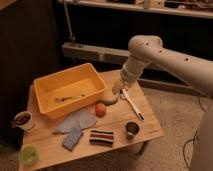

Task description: Place pepper in plastic cup

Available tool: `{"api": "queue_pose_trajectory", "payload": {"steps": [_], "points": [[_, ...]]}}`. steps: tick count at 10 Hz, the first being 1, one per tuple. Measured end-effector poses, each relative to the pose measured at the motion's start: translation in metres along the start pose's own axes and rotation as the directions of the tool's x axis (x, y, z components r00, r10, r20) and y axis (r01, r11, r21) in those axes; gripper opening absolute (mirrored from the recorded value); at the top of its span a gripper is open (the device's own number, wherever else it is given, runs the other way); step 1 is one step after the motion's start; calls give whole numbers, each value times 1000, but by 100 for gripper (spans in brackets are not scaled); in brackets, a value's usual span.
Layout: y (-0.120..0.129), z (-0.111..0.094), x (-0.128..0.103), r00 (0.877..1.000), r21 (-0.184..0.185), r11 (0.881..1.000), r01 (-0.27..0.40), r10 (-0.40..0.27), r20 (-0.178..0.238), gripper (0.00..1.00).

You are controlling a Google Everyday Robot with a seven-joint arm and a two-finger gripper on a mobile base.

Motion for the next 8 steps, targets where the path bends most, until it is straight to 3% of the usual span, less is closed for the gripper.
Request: {"api": "queue_pose_trajectory", "payload": {"steps": [1,2,3,4,5,6,8], "points": [[1,1,0,1000,4,1000,19,-19,-7,65],[1,7,-5,1000,45,999,19,-18,-16,65],[-2,19,-12,999,139,989,48,-45,-19,65],[-10,28,-12,997,230,970,77,-77,-13,65],[-17,32,-11,995,293,951,100,-103,-5,65],[-21,35,-12,989,358,924,134,-145,3,65],[-20,39,-15,982,403,899,169,-189,9,65]]}}
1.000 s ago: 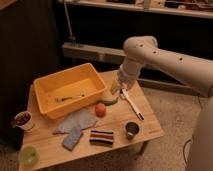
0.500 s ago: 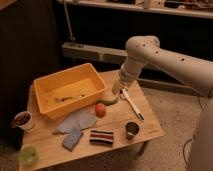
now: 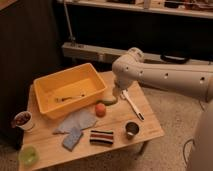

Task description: Place pepper in plastic cup

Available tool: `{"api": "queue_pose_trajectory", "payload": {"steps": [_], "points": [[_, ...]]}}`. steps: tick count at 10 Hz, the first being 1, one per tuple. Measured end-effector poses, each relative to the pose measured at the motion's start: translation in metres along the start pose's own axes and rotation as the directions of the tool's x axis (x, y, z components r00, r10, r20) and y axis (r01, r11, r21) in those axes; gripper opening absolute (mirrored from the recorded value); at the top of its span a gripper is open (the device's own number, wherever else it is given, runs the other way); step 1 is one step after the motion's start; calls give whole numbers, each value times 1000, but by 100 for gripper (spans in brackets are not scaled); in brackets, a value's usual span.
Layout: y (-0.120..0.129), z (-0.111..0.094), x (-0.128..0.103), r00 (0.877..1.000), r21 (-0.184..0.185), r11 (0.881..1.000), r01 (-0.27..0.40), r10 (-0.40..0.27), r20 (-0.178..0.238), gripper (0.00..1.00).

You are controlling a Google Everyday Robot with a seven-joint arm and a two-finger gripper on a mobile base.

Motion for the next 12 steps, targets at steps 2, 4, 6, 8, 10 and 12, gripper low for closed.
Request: {"api": "queue_pose_trajectory", "payload": {"steps": [2,4,6,8,10,12], "points": [[-2,5,-2,1000,-61,998,12,-11,10,65],[-16,29,-6,996,-153,985,78,-71,49,65],[-13,65,-15,977,-210,957,199,-176,120,65],[-8,86,-19,940,-209,922,327,-294,175,65],[-3,97,-23,912,-207,895,395,-355,204,65],[-2,98,-23,906,-203,891,406,-365,213,65]]}}
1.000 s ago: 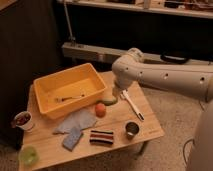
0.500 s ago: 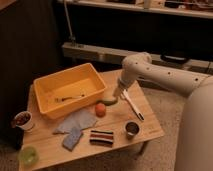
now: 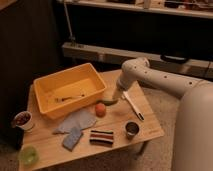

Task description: Place pepper in plastic cup

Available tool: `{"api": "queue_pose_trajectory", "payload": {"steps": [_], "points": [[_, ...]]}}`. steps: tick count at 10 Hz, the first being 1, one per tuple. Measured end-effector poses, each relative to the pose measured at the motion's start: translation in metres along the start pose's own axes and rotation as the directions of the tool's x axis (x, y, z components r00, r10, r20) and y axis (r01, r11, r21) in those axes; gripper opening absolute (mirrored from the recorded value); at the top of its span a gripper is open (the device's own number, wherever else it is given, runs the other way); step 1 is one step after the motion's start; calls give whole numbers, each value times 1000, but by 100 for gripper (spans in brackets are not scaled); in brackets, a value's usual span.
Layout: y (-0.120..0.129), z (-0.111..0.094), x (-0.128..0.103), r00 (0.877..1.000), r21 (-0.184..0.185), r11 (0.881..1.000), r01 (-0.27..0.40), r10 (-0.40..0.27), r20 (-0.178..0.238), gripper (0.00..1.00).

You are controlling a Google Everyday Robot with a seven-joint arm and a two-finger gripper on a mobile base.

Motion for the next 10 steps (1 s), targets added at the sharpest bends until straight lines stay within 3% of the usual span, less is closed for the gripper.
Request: {"api": "queue_pose_trajectory", "payload": {"steps": [3,7,10], "points": [[2,21,1,996,-38,996,76,-75,39,65],[3,46,2,993,-89,990,106,-101,65,65],[10,58,-10,986,-128,981,145,-132,101,65]]}}
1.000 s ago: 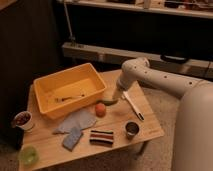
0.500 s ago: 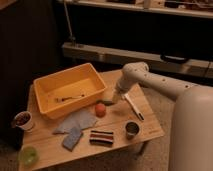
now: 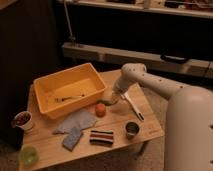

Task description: Place pepper in plastic cup

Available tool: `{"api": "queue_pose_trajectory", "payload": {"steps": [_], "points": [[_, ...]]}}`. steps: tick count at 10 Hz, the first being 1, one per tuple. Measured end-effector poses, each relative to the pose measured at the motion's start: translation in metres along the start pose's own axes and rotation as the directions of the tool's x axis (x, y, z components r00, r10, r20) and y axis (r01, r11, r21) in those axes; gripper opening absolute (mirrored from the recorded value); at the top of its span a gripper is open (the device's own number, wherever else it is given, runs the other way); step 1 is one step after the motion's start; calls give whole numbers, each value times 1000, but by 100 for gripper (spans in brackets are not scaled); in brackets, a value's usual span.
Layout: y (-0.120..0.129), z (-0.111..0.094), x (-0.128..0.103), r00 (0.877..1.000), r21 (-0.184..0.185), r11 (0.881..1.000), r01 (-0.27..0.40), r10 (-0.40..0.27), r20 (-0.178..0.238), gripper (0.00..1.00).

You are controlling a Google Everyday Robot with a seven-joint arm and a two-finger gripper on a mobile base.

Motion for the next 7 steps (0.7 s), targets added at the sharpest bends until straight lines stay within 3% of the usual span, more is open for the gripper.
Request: {"api": "queue_pose_trajectory", "payload": {"steps": [7], "points": [[27,67,-34,999,-152,988,35,-32,23,63]]}}
